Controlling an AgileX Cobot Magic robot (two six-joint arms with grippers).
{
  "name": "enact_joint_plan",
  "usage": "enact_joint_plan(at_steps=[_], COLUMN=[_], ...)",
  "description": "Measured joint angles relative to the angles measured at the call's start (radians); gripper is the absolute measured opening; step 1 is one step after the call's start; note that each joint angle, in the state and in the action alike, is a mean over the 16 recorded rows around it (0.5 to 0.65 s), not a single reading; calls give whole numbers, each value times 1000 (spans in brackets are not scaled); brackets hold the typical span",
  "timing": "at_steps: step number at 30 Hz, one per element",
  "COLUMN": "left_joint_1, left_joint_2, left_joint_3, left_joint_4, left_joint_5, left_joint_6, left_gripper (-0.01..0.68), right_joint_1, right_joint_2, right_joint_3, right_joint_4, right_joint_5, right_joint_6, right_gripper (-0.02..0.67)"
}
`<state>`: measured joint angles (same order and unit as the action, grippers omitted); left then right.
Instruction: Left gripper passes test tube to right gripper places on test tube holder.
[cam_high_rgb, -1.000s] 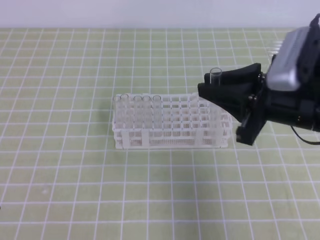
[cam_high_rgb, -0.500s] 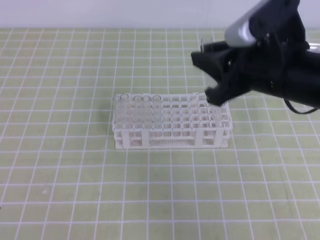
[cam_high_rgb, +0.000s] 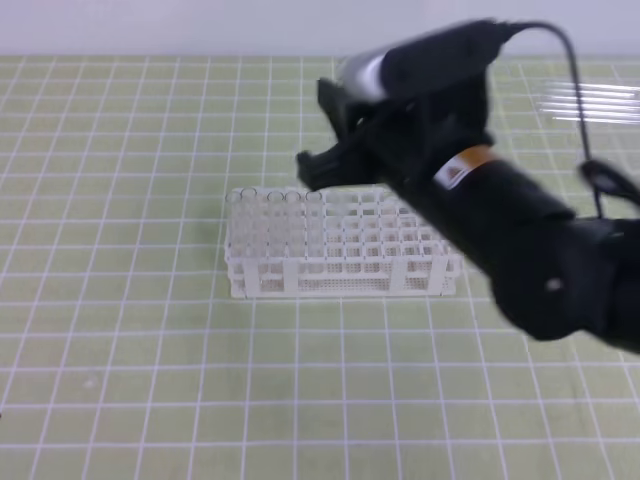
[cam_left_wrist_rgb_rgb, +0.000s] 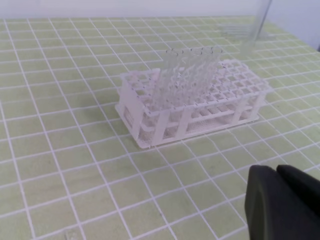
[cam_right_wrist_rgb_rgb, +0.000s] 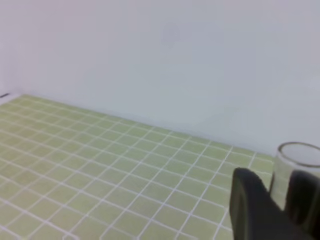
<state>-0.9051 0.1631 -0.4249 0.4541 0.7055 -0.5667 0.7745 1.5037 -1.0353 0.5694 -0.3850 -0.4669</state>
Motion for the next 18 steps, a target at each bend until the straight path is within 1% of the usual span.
enact_joint_plan(at_steps=[3,7,18], left_joint_1=[0,0,0], left_joint_2=[0,1,2], left_joint_3=[0,0,0], left_joint_4=[0,1,3], left_joint_5=[0,-1,-3], left_joint_6=[0,-1,-1], left_gripper=[2,2,2], right_joint_1=[20,32,35], right_joint_2=[42,82,116], right_joint_3=[2,18,118], right_joint_4=[-59,-101,-128], right_joint_5=[-77,-175,-402], right_joint_6=[43,69,122], right_gripper=[99,99,99])
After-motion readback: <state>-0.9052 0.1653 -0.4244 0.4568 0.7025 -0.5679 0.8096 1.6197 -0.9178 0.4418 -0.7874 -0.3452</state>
